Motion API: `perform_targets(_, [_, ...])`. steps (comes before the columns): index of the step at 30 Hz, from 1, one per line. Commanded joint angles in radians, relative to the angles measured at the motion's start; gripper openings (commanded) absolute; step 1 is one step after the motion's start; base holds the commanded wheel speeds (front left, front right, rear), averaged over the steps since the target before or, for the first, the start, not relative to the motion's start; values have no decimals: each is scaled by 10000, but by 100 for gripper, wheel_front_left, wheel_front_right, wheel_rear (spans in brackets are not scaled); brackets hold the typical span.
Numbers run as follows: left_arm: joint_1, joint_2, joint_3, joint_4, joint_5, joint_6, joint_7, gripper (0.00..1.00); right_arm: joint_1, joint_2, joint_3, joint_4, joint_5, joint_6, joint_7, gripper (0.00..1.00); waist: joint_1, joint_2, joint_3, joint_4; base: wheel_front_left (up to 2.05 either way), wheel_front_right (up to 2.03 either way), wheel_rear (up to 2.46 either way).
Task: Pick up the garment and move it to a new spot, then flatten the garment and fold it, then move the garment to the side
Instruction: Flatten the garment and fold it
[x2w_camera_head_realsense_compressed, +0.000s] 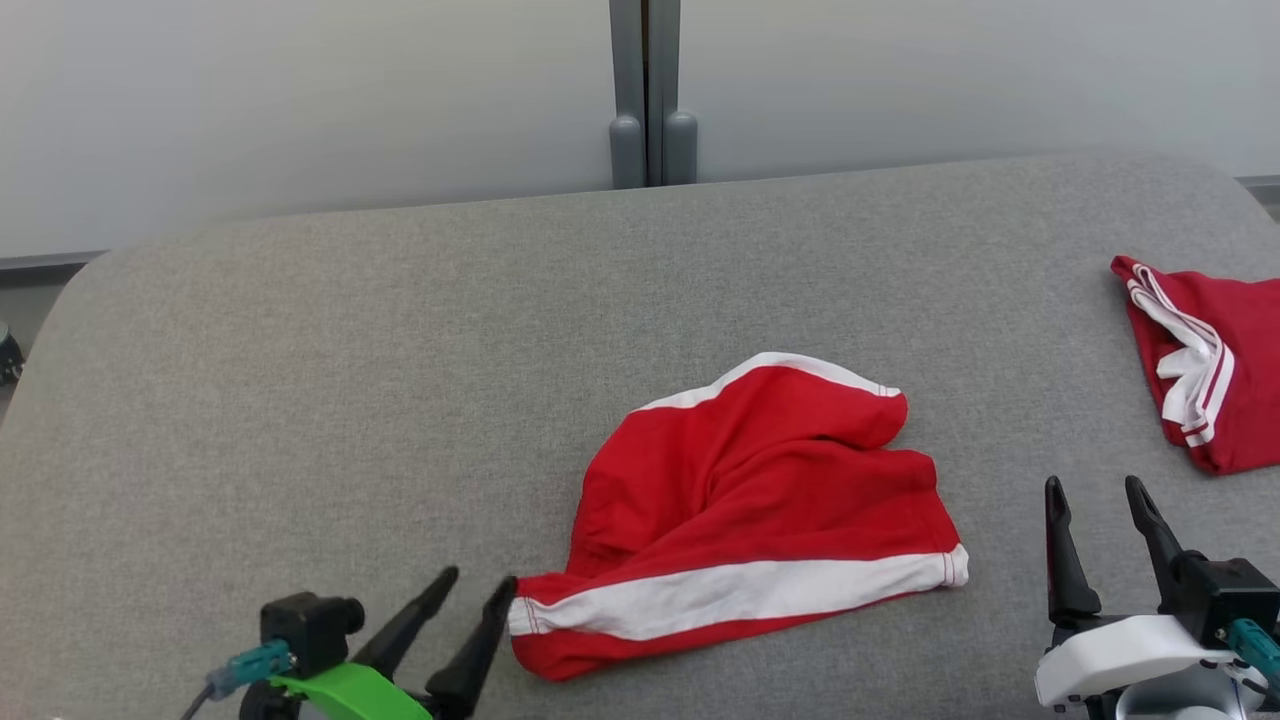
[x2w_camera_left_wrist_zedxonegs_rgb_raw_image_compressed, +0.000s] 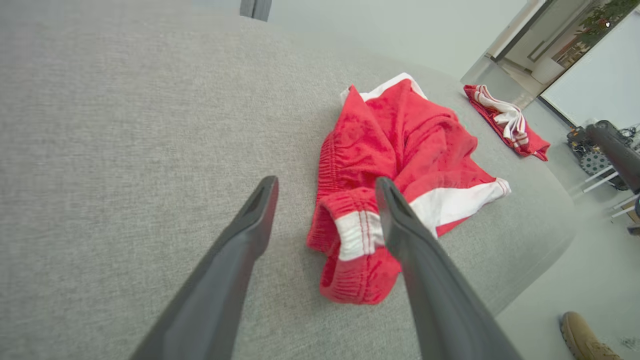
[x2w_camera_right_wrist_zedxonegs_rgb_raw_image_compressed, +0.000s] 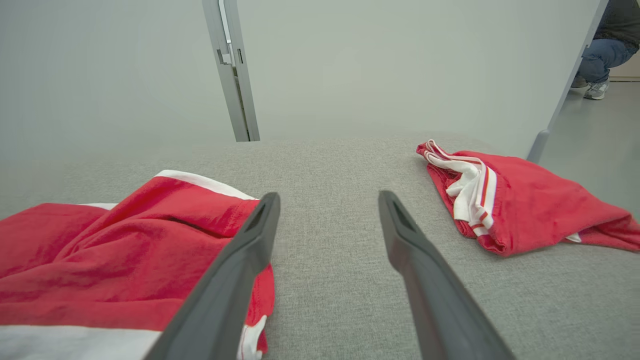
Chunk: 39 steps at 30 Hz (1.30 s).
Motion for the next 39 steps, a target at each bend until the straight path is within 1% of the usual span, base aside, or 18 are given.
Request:
perform_targets(1, [322,-37,553,-276,310,297,-70,100,216,-22,-85,-70,-70,-16,0,100,0,0,-117,-27,0,0,0])
perform_targets(4, [1057,-444,2055,-1104,1293,907,-62,100,299,-21,-253,-268,-95,-16,0,100,0,0,-169,-1,0,0,0])
perform_targets(7, [1805,-891,3126,-1626,2272,1154,-64,100,414,-21,-406,-407,-156,-16,0,100,0,0,-199,48,0,0,0])
perform_targets(10, [2478,-1513,4056,-1760,2981,1035,-66,100,491,-21,-434,-569,-329,-16,0,100,0,0,-226,145,0,0,0])
perform_targets(11, [2608,-1592,4302,-1716,3372,1004,-66,100,531,-21,-413,-602,-366,-16,0,100,0,0,-225,168,0,0,0])
perform_targets(13, [2937,-2057,4920,-1653,3992,956,-67,100,585,-22,-367,-680,-403,-16,0,100,0,0,-221,214,0,0,0])
perform_targets(17, [3583,-2873,6306,-1435,5643,879,-57,100,588,-22,-290,-790,-464,-16,0,100,0,0,-261,268,0,0,0])
perform_targets(20, [3874,-3607,7205,-1286,6675,632,-57,100,694,-16,-63,-782,-571,-16,0,100,0,0,-312,328,0,0,0])
perform_targets(22, [4092,-3947,7692,-1241,7262,392,-57,100,761,-24,98,-723,-582,-16,1,100,0,0,-336,343,0,0,0])
perform_targets(25, [4211,-4354,8208,-1238,7799,52,-57,100,777,-24,209,-607,-594,-16,0,100,0,0,-333,374,0,0,0])
perform_targets(29, [4175,-4588,8383,-1112,8215,-310,-58,100,711,-22,331,-484,-492,-16,0,100,0,0,-333,427,0,0,0])
perform_targets(36, [3908,-4675,8611,-1096,8388,-493,-58,100,564,-24,427,-455,-494,-16,0,100,0,0,-306,435,0,0,0])
perform_targets(39, [3854,-4682,8484,-1143,8206,-529,-58,100,502,-24,408,-518,-425,-16,0,100,0,0,-294,419,0,0,0])
